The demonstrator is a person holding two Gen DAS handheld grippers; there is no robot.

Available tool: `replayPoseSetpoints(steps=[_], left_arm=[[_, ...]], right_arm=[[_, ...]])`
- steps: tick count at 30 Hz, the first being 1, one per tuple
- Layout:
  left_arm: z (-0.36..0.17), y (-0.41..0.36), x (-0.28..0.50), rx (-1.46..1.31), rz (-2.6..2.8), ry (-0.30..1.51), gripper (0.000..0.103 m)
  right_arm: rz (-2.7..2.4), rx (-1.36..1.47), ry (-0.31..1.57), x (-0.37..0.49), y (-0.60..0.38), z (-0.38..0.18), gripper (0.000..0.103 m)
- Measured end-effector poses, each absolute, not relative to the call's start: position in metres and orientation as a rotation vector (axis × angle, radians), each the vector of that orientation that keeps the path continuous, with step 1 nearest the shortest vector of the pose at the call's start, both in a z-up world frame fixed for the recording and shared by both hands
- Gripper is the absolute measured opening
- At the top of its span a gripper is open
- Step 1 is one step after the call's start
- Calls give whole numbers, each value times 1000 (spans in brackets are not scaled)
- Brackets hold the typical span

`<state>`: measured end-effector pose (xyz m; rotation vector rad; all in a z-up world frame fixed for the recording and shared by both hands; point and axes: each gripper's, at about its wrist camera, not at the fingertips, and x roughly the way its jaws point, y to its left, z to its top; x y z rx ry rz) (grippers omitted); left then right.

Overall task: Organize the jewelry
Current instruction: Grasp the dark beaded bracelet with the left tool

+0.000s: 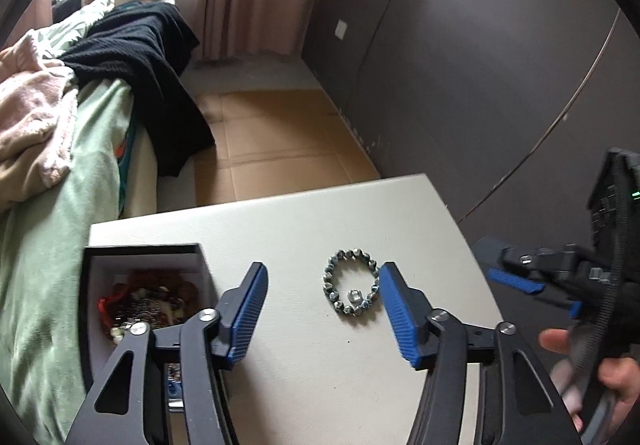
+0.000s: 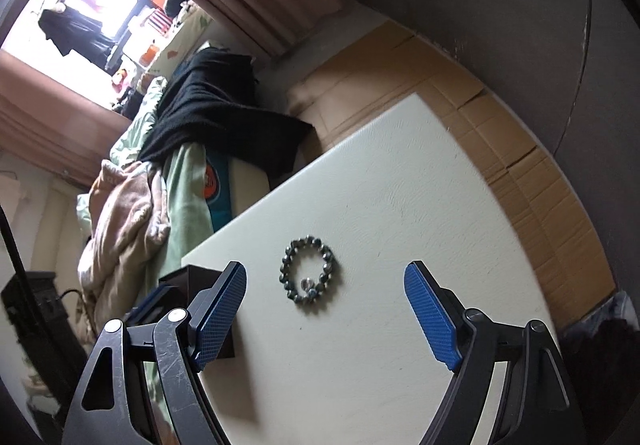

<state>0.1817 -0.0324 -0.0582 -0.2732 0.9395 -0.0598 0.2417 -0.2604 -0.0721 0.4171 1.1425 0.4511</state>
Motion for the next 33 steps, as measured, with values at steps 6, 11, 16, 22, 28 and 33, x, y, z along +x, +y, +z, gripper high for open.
replayPoseSetpoints(steps=[6,11,16,22,28,33], left_arm=[[-83,-54,207,-217,-53,1041,42],[-99,-63,222,-195,-22,1082,32],[-109,-69,232,-166,-2,1113,28],[-130,-76,243,-143,31,1154,27],[-137,-81,237,-123,54,1144,19],[-131,-78,225,-179,-3,1142,9]], right_arm=[[453,437,1141,245,-273,-73,82],[412,419,1167,250,-284,-79,82],[362,382,1190,256,-291,-87,82],[334,359,1207,259,-300,-89,82],[340,360,1192,257,-302,-84,82],[363,348,1194,256,-296,-83,82]])
